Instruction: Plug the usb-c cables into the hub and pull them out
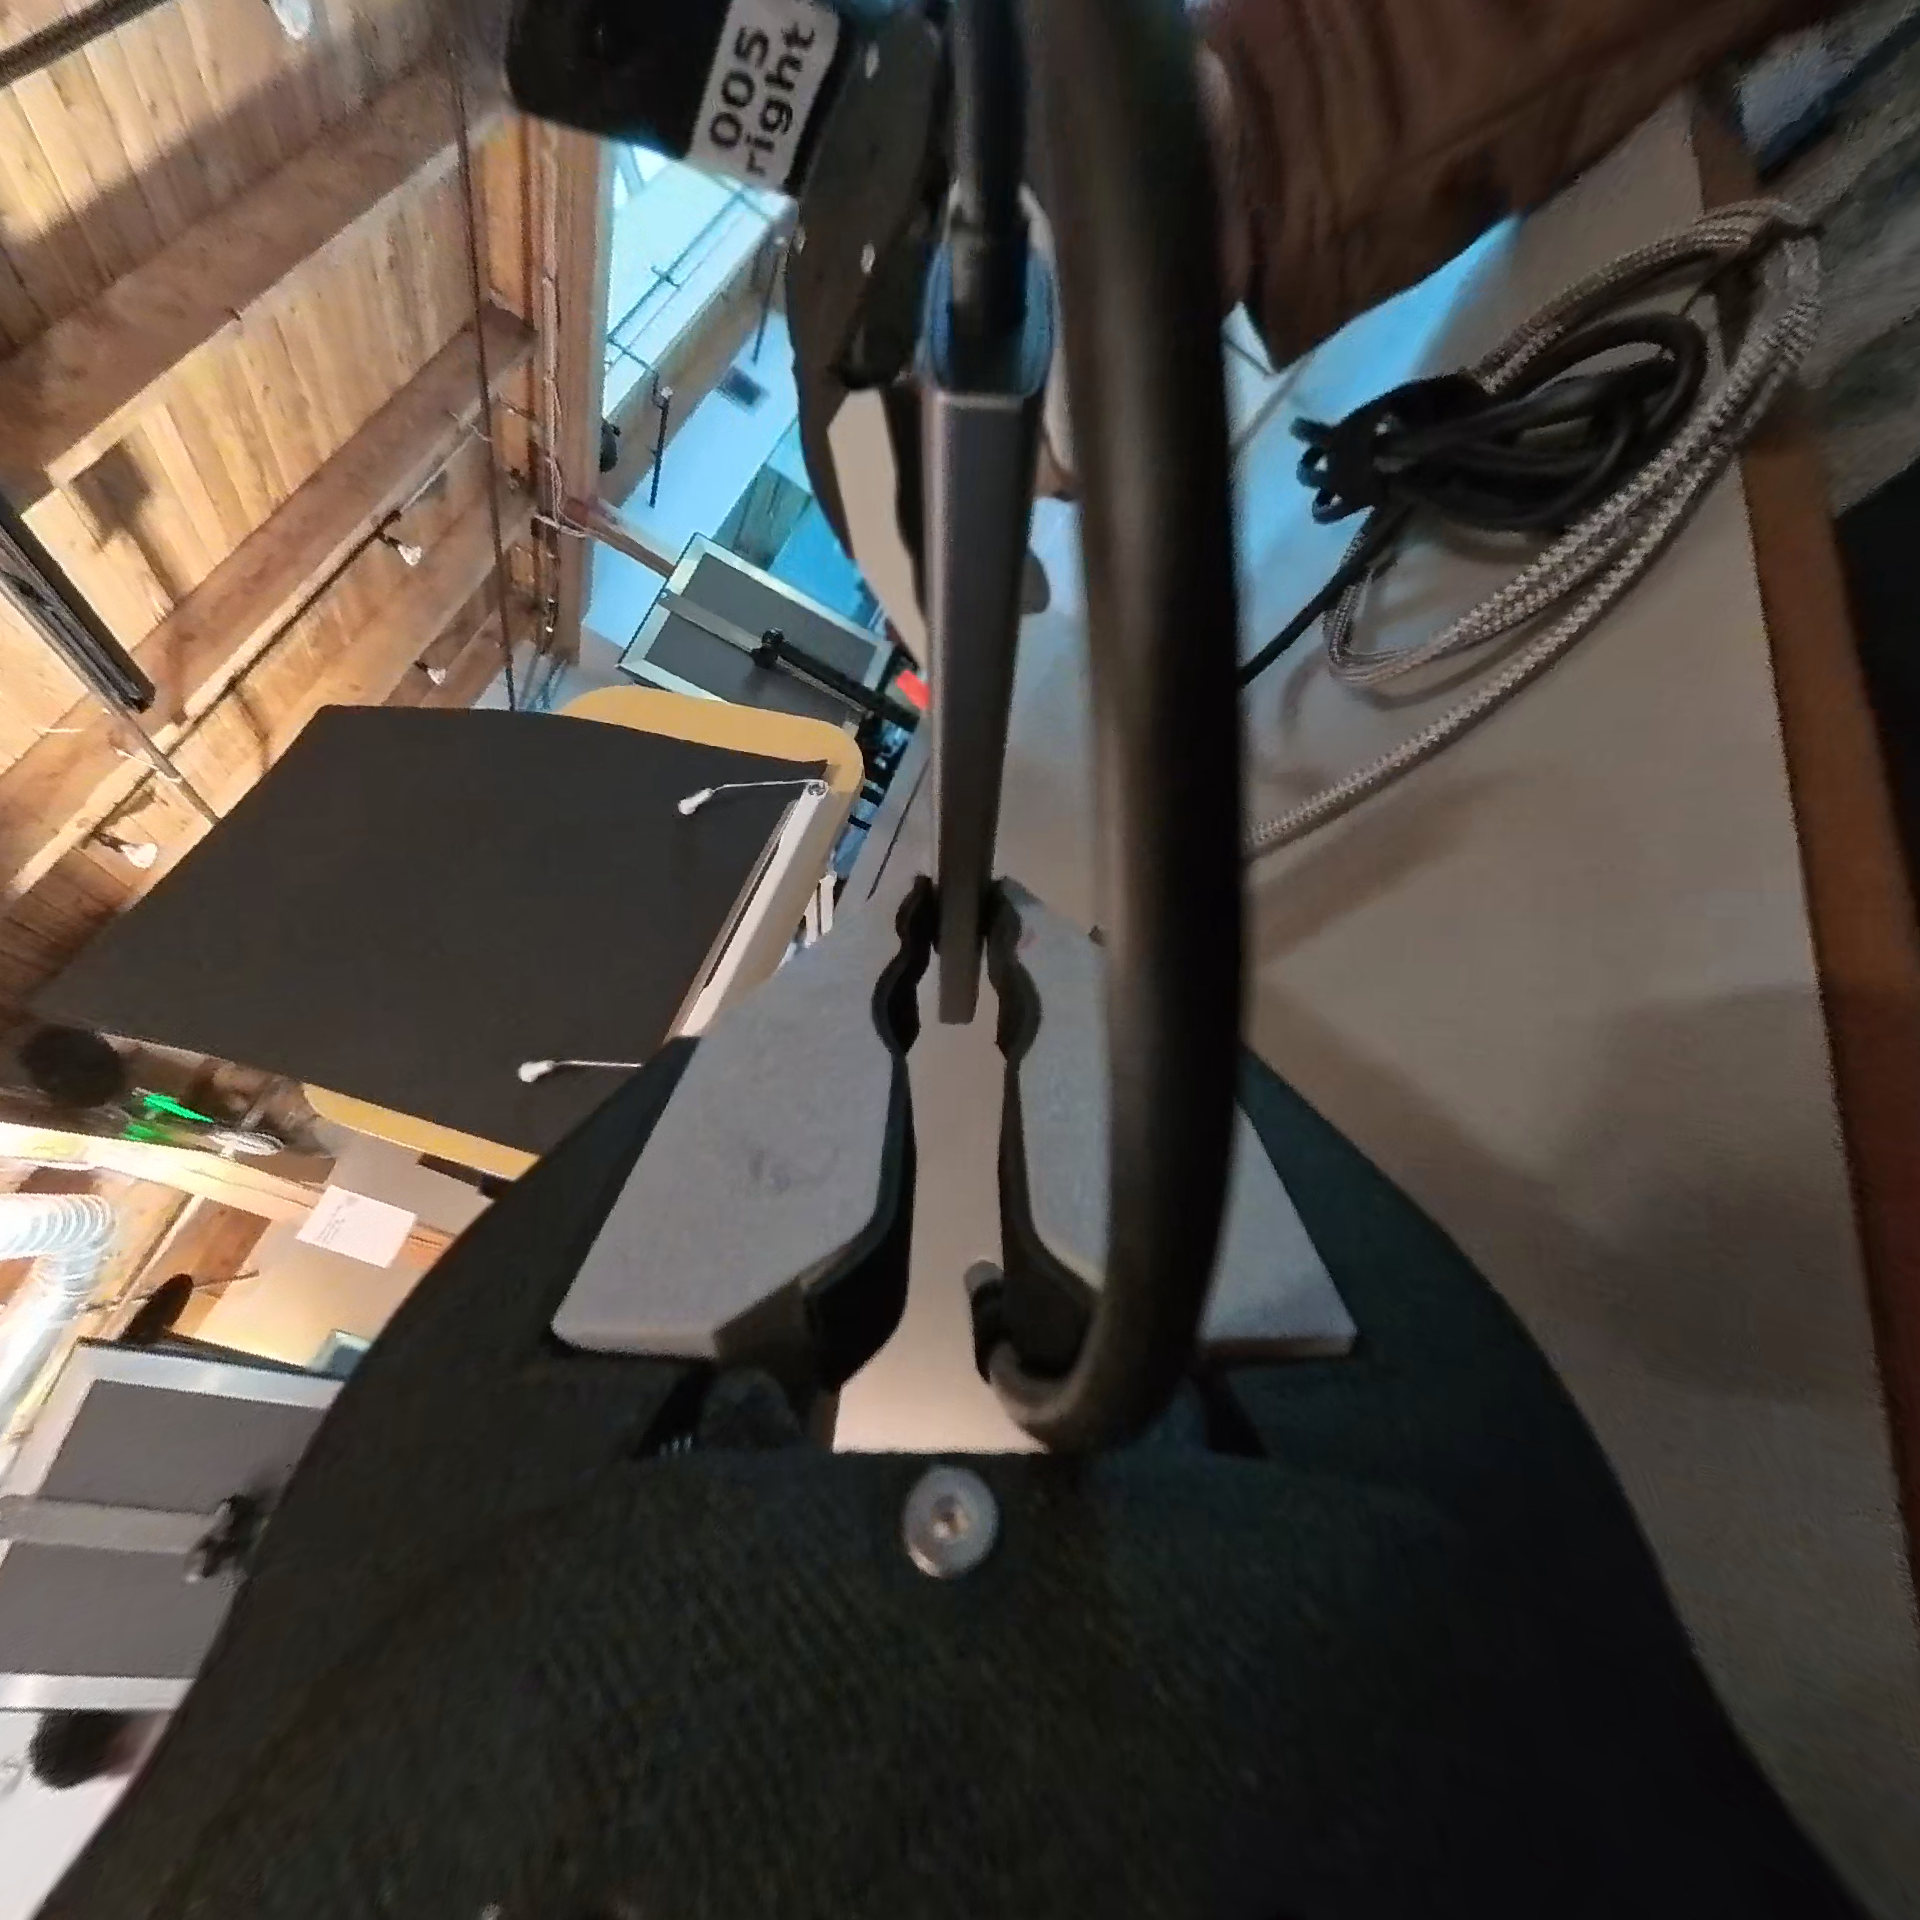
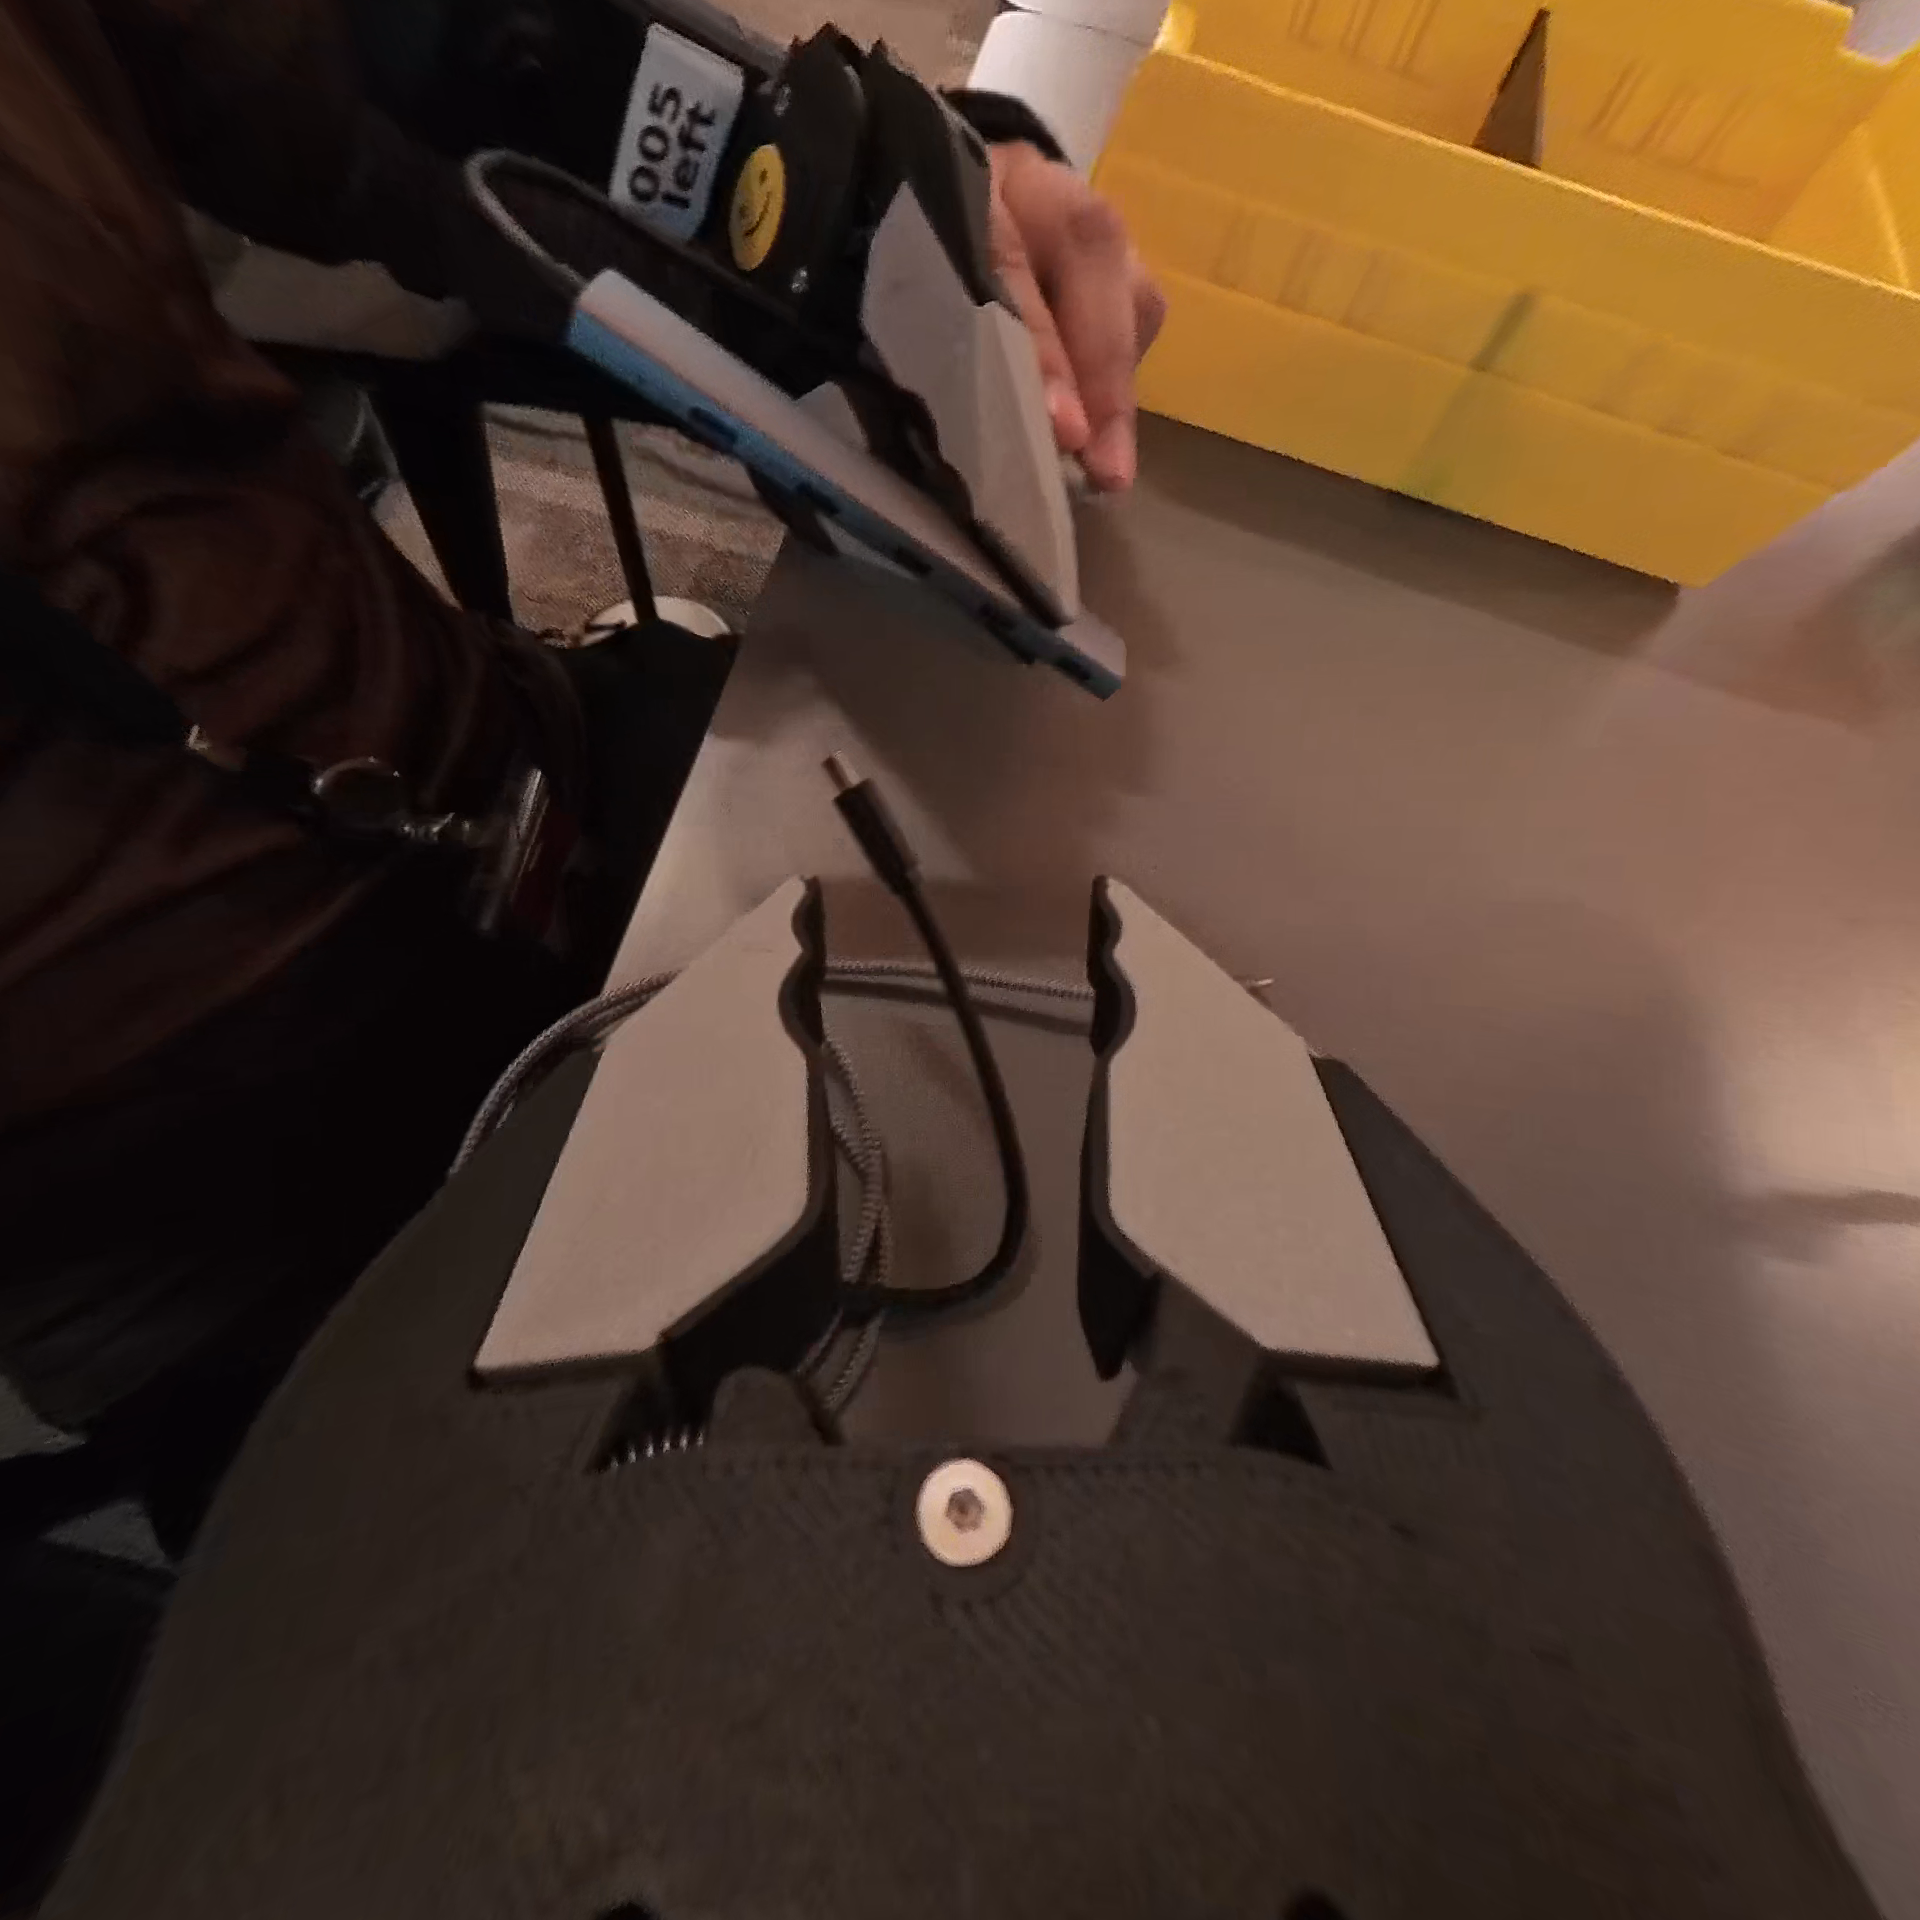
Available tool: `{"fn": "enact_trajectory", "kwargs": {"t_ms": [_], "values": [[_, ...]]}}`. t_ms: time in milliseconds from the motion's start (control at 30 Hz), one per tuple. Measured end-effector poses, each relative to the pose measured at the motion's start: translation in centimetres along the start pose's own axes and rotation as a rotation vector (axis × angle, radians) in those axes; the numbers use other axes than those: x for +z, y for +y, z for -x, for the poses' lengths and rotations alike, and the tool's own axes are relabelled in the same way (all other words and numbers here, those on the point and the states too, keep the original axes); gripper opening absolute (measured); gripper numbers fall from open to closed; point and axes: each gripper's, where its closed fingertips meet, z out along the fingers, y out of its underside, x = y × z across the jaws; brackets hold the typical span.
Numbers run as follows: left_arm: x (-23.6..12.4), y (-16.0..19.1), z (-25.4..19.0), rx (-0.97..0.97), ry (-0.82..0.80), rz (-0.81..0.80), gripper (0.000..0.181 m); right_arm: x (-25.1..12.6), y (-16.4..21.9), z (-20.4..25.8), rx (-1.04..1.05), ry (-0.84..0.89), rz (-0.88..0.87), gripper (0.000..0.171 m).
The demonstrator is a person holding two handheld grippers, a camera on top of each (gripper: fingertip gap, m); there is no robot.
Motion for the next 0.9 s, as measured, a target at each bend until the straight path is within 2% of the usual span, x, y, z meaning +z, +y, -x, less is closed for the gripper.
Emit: {"fn": "enact_trajectory", "kwargs": {"t_ms": [233,367,500,600,700,900], "values": [[-0.1,-0.3,-1.0,0.208,-0.025,0.016,0.008,1.3,2.7,1.3,-0.098,0.177,0.063,0.037],[0.1,-0.5,-1.7,0.259,-0.016,0.011,0.007,2.1,1.8,1.1,-0.104,0.196,0.04,0.036],[0.0,-0.5,-1.3,0.186,-0.011,0.004,0.007,2.8,1.5,0.8,-0.088,0.161,0.039,0.025],[0.1,0.2,-0.6,0.102,-0.008,0.03,0.007,3.3,1.0,0.9,-0.068,0.133,0.022,0.027],[0.0,0.3,-0.2,0.031,-0.005,0.026,0.007,3.8,0.9,1.5,-0.064,0.087,0.036,0.036],[0.0,0.6,-0.1,0.002,0.002,0.035,0.007,2.7,0.2,1.8,-0.076,0.017,0.04,0.029]]}}
